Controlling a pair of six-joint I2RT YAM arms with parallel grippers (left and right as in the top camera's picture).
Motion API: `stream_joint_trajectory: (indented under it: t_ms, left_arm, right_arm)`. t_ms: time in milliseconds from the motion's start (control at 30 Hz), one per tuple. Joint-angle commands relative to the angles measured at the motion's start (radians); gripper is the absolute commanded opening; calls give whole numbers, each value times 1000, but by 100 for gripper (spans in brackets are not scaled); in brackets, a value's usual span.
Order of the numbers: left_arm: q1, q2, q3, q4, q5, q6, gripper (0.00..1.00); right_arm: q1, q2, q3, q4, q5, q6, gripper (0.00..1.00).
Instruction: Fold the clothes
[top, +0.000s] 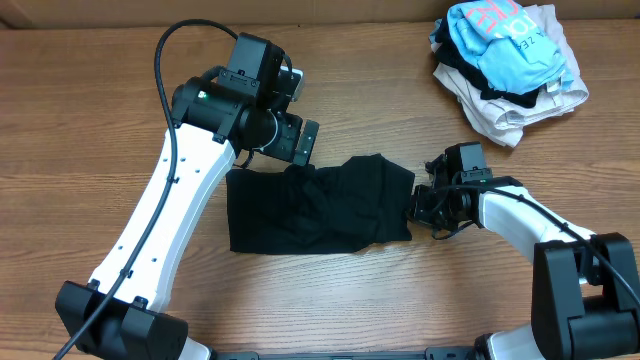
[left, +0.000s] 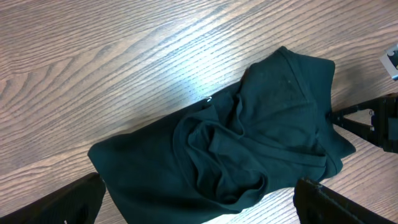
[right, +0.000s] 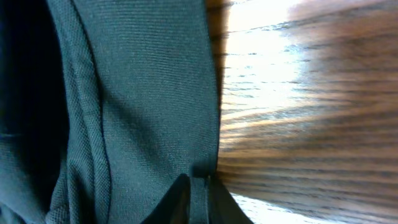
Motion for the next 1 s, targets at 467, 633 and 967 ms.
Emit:
stream_joint_trajectory:
  t_ms: [467,633,967]
  left_arm:
    - [4,-3,10,-2,-23,23,100]
    - [5,-3,10,-1,-33,23,100]
    - [4,-3,10,-18,-34,23,100]
  right_arm:
    - [-83,-62,27,-17,-14,-7,16]
    - [-16,-19,27,-11,50,-31,62]
    - [145,100,27,18,259,111,64]
